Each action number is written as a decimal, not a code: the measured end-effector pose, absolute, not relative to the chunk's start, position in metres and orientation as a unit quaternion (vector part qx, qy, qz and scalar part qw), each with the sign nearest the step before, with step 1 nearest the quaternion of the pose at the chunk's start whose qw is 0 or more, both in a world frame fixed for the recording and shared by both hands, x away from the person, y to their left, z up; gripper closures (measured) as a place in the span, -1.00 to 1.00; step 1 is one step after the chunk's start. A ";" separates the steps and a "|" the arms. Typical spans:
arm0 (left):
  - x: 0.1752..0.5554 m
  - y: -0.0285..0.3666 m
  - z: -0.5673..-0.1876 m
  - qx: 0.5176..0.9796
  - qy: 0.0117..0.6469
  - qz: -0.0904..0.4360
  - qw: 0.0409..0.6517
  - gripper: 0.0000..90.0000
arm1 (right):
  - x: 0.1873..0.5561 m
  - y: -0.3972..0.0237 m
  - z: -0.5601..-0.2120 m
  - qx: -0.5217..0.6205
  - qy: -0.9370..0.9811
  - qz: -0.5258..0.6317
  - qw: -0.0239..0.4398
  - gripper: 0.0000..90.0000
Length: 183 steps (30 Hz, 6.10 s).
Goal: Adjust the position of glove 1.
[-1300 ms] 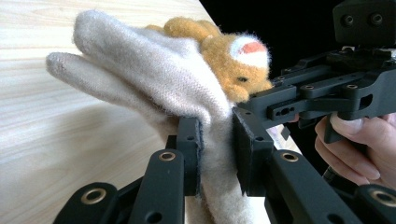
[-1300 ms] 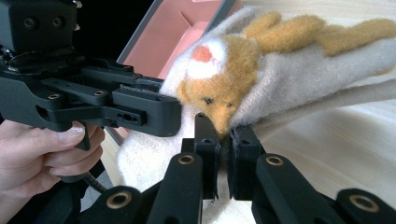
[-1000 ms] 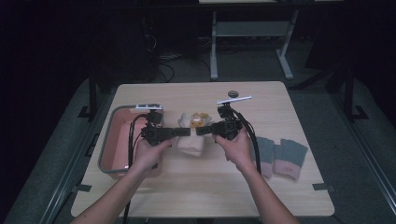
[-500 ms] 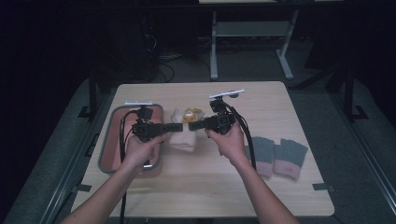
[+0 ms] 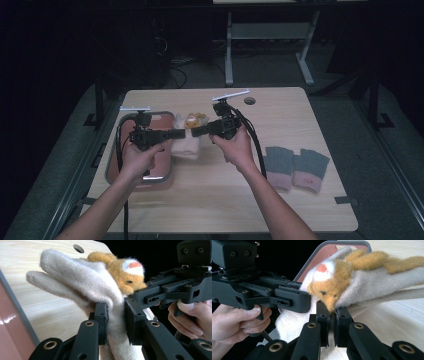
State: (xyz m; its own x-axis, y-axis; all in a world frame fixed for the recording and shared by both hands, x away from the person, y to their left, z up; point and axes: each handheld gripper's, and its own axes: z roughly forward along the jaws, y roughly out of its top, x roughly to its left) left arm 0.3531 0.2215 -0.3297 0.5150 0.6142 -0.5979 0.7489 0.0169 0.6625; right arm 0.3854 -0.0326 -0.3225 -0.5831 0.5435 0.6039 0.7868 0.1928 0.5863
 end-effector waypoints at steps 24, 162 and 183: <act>0.347 0.258 -0.320 0.683 0.506 -0.048 0.524 0.63 | 0.395 0.008 -0.311 -0.411 -0.774 -0.460 0.144 0.87; 0.356 0.303 -0.367 0.746 0.565 0.022 0.352 0.22 | 0.396 0.018 -0.347 -0.412 -0.805 -0.405 0.138 0.36; 0.350 0.260 -0.342 0.742 0.527 0.010 0.414 0.20 | 0.387 -0.047 -0.342 -0.439 -0.786 -0.419 0.119 0.29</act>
